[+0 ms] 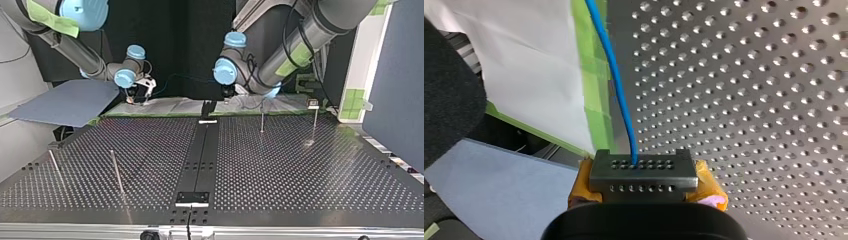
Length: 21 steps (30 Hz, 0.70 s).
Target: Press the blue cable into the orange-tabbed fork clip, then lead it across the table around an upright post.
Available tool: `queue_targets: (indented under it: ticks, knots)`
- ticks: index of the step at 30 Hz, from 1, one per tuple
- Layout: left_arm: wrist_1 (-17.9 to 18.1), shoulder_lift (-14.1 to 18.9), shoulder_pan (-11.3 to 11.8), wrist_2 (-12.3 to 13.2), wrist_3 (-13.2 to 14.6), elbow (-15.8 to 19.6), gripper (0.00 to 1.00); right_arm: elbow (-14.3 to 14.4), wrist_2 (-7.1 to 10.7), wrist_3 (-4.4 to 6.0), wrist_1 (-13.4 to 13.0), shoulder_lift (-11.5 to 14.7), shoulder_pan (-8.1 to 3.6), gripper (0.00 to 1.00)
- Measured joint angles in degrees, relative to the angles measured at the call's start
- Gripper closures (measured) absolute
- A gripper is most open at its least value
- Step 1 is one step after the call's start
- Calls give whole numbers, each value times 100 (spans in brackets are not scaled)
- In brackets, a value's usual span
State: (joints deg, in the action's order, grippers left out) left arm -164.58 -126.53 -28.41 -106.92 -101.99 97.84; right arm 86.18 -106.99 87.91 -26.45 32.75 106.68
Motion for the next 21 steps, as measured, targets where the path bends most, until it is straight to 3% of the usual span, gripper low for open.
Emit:
queue_targets:
  ticks: [8, 16, 21]
  knots:
    - [31, 391, -34, 312, -66, 2, 3, 1, 17, 0, 76, 149, -9, 98]
    - [33, 801, -7, 213, -151, 1, 3, 1, 33, 9, 267, 476, 5, 98]
    - [130, 1040, -54, 227, -7, 1, 3, 1, 55, 17, 351, 717, -6, 98]
